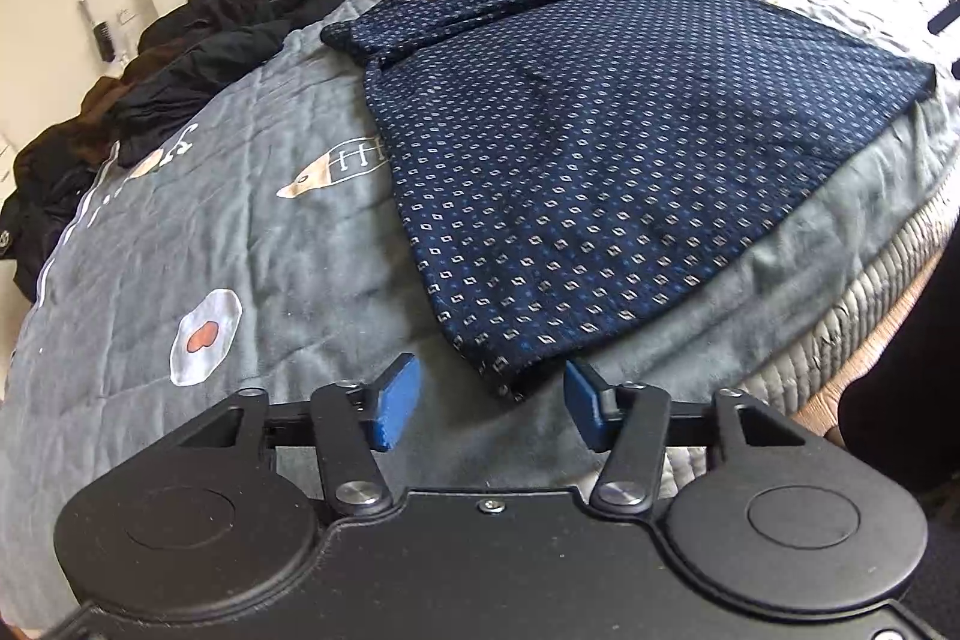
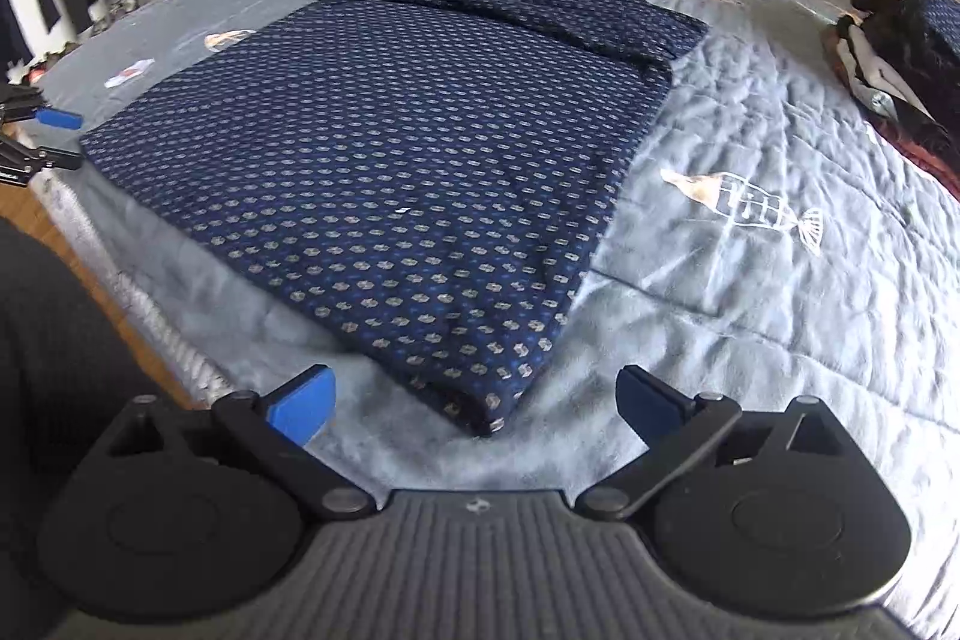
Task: Fold clothes
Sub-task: 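Lower both grippers to the shirt hem and close them on it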
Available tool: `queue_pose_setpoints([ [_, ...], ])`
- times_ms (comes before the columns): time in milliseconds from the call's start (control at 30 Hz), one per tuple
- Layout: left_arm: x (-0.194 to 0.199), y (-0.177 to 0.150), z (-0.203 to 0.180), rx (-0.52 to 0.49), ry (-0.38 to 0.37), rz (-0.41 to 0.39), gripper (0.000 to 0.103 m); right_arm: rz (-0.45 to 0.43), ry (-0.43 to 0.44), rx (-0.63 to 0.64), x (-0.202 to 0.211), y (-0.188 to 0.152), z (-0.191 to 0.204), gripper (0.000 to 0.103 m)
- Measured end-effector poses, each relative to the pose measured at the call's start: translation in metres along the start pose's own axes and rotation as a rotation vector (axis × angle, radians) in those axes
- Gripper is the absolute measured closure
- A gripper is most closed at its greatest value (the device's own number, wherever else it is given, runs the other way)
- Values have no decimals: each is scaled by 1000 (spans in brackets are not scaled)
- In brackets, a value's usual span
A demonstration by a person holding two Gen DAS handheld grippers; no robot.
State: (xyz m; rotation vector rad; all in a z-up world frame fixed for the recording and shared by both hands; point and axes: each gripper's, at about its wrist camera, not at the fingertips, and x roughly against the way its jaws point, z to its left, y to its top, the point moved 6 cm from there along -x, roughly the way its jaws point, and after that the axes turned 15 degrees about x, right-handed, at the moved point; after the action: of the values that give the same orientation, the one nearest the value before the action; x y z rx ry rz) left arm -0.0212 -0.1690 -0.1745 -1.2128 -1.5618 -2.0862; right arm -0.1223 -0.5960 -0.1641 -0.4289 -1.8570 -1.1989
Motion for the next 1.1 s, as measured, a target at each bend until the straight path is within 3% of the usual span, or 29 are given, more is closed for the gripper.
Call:
queue_pose_setpoints([
  [333,-10,0,2,25,7,28,63,19,33,107,-14,0,4,4],
  [400,-12,1,2,29,10,31,63,22,42,117,-16,-1,4,10],
  [467,-13,1,1,28,15,33,62,37,38,94,-20,-1,0,25],
  [567,-15,1,1,22,19,38,62,79,7,40,-30,-3,-9,38],
  [900,-19,4,-1,29,34,59,62,110,-42,59,-38,-1,-4,52],
  [1100,-21,5,-2,43,41,70,62,105,-19,67,-38,2,-2,71],
])
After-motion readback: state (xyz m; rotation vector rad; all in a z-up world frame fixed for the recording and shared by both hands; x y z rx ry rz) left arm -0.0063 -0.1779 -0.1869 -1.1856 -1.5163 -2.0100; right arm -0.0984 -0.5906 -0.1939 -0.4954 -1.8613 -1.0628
